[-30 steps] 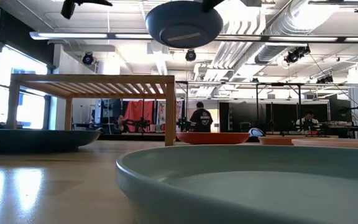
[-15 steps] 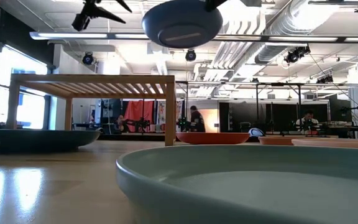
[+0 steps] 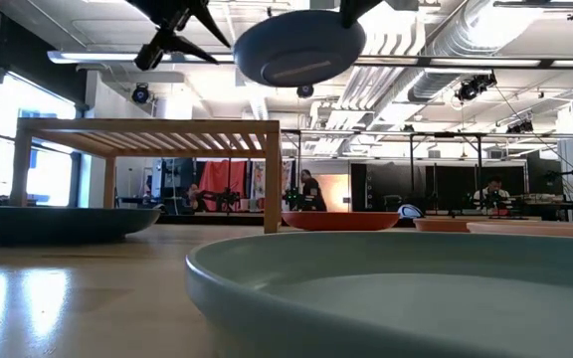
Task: Place and stack plates onto a shelf
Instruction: Put the light blue plate on the shelf
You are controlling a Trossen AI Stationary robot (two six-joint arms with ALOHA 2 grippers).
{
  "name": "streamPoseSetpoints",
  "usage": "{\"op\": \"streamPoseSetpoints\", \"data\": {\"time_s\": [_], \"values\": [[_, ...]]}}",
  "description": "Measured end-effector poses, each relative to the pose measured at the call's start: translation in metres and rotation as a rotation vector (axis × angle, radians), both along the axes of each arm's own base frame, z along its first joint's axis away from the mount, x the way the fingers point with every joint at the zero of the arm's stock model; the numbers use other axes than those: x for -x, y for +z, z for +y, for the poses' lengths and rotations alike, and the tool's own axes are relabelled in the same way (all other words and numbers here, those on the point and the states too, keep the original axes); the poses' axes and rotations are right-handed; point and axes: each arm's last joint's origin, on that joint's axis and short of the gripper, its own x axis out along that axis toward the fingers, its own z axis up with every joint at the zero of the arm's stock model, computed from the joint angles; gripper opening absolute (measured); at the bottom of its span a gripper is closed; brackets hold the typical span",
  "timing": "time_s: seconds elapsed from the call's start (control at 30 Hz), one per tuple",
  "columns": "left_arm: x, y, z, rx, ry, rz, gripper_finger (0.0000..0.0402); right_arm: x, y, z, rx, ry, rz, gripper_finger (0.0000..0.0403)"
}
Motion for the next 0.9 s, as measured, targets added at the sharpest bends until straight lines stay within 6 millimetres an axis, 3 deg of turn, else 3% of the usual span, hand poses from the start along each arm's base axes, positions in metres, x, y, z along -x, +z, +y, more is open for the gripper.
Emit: {"op": "streamPoseSetpoints", "data": {"time_s": [0.3, 0.9], "values": [[-0.014, -0.014, 0.002, 0.023, -0.015, 0.061, 0.0124, -0.008, -0.012, 0.003, 0.002, 0.009, 0.056, 0.0], [-0.028, -0.027, 0.005, 0.024, -0.051, 0.103, 0.0124, -0.011, -0.011, 0.006, 0.006, 0.014, 0.031, 0.0]]}}
